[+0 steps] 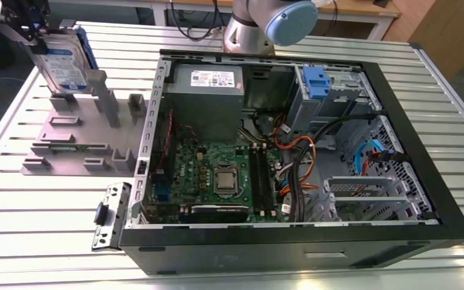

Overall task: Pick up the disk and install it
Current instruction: 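Pick up the disk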

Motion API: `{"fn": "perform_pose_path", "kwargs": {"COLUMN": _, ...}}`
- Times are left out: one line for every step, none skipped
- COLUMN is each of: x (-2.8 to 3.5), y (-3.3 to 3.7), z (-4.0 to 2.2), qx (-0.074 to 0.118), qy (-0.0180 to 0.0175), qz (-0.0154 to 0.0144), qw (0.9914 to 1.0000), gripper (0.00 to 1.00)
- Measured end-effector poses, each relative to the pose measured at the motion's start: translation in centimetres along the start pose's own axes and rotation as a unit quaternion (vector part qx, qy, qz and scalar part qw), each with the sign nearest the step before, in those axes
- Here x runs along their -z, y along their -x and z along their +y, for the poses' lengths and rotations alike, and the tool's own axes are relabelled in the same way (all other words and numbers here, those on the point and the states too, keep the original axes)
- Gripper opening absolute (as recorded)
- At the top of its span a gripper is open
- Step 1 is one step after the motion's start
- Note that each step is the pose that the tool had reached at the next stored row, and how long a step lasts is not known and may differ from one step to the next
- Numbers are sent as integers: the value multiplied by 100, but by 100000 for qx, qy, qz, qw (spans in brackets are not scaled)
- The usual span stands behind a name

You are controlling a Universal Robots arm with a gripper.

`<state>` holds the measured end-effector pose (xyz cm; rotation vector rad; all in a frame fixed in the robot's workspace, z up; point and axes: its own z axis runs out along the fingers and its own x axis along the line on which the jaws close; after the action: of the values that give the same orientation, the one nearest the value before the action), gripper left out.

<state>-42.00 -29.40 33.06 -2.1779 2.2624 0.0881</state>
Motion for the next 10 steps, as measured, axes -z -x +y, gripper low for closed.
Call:
{"fn": "perform_pose_path", "kwargs": {"x": 5, "y": 0, "z": 0, "qx": -2, "qy": 0, "qz": -1, "qw": 100000, "gripper": 36}}
{"fn": "perform_pose_path", "kwargs": {"x": 10, "y": 0, "z": 0, "qx": 1, "qy": 2, "qz": 1, "qw": 100000, "gripper": 36}}
{"fn": "perform_pose_path", "kwargs": {"x": 16, "y": 1, "z": 1, "qx": -2, "qy": 0, "qz": 1, "qw": 100000, "gripper": 36}}
{"fn": "perform_pose_path", "kwargs": {"x": 21, "y": 1, "z": 1, "qx": -3, "qy": 1, "qz": 2, "qw": 100000, "gripper": 36}}
{"fn": "perform_pose_path", "kwargs": {"x": 27, "y": 1, "z": 1, "qx": -2, "qy": 0, "qz": 0, "qw": 100000, "gripper": 36}}
{"fn": "perform_pose_path", "kwargs": {"x": 32, "y": 1, "z": 1, "qx": -2, "qy": 1, "qz": -1, "qw": 100000, "gripper": 36}}
{"fn": "perform_pose_path", "kwargs": {"x": 38, "y": 1, "z": 2, "qx": -1, "qy": 1, "qz": 1, "qw": 100000, "gripper": 36}}
{"fn": "perform_pose_path", "kwargs": {"x": 43, "y": 2, "z": 2, "qx": -2, "qy": -2, "qz": -1, "qw": 100000, "gripper": 36}}
{"fn": "perform_pose_path", "kwargs": {"x": 49, "y": 2, "z": 2, "qx": -1, "qy": -1, "qz": 0, "qw": 100000, "gripper": 36}}
{"fn": "perform_pose_path", "kwargs": {"x": 56, "y": 2, "z": 2, "qx": -1, "qy": 3, "qz": 2, "qw": 100000, "gripper": 36}}
